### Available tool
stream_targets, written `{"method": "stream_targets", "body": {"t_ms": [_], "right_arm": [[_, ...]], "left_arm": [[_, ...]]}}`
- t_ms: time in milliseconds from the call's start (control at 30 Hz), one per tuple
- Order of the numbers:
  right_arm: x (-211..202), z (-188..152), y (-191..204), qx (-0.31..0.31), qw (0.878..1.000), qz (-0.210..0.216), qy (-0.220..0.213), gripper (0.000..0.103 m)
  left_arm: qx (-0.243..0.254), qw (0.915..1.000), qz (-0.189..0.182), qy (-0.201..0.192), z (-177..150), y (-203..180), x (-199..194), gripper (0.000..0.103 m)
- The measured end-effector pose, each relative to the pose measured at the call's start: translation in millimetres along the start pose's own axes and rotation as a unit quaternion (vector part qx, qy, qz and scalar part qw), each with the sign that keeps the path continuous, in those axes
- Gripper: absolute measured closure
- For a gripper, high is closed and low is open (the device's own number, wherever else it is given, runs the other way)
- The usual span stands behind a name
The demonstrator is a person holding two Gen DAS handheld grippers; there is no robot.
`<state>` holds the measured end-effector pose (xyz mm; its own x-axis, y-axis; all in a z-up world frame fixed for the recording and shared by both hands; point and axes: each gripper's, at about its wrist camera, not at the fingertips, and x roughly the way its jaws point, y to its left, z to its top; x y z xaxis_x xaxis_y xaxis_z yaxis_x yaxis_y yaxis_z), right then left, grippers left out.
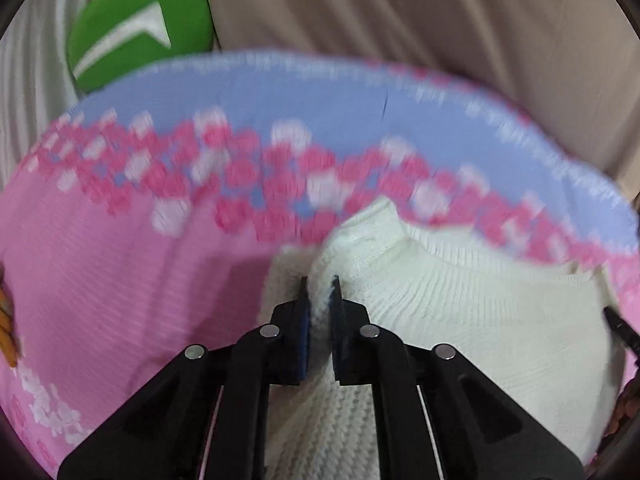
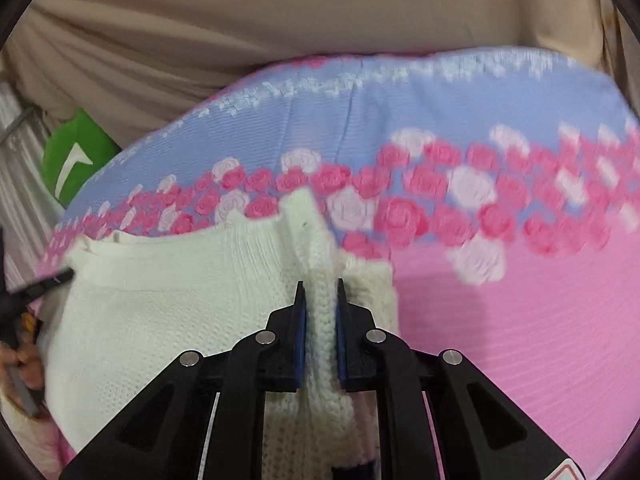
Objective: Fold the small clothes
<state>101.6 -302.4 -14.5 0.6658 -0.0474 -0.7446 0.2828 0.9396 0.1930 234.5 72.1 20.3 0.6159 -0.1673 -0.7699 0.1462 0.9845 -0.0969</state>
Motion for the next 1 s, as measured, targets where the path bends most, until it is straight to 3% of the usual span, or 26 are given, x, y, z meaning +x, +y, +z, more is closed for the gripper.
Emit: {"method": "stream_targets", "body": {"t_ms": [133,200,267,300,367,433,533,567,667,733,800,867,933,967,1000], "right_arm": [[-77,-12,24,-0.016,0.994,-0.022,-0.108,0.085],[-102,-27,41,-0.036,0.991,-0.001,-0.129,0.085],[-106,-52,75,-0.068,0.991,0.045,-0.109,0.085],[-100,-66,94,-0.087,0.990,0.072,-0.090,0.085],[-79,-99,136,-0.134,0.982,0.126,-0.034,0.087],[-60,-126,159,-0.164,0.976,0.143,0.005,0.095],[-53,-142,135,-0.155,0.984,0.085,0.010,0.098],[-61,-142,107,-0.127,0.990,0.066,0.003,0.099],[-96,-147,29,-0.041,0.999,0.015,-0.019,0.103],[-114,-154,-10,-0.007,0.998,-0.059,-0.027,0.103],[-130,-160,-37,0.038,0.998,-0.039,-0.031,0.103],[-141,-148,-34,0.042,0.996,-0.061,-0.056,0.083],[-145,-125,-18,0.018,0.994,-0.054,-0.088,0.076],[-142,-108,-13,0.020,0.994,-0.032,-0.100,0.066],[-135,-90,-8,0.020,0.994,-0.021,-0.106,0.065]], "left_arm": [[0.004,0.9988,0.000,-0.049,-8,-4,-50,0.091],[0.007,0.9960,0.006,-0.088,-20,-7,-87,0.091],[0.021,0.9935,-0.013,-0.111,-39,-22,-119,0.091],[0.035,0.9936,-0.031,-0.103,-49,-33,-123,0.091],[0.071,0.9930,-0.067,-0.068,-75,-61,-117,0.089],[0.100,0.9922,-0.068,-0.031,-101,-80,-99,0.088],[0.094,0.9937,-0.061,-0.010,-119,-63,-83,0.088],[0.086,0.9938,-0.069,-0.015,-121,-50,-85,0.090],[0.064,0.9972,-0.014,-0.037,-125,-9,-103,0.092],[0.045,0.9984,-0.005,-0.033,-126,18,-107,0.088],[0.025,0.9991,0.010,-0.032,-125,37,-111,0.092],[0.003,0.9994,-0.021,-0.028,-116,42,-116,0.091],[-0.006,0.9981,-0.036,-0.049,-96,35,-121,0.088],[-0.001,0.9975,-0.038,-0.061,-82,26,-120,0.075],[0.000,0.9973,-0.037,-0.064,-69,19,-115,0.059]]}}
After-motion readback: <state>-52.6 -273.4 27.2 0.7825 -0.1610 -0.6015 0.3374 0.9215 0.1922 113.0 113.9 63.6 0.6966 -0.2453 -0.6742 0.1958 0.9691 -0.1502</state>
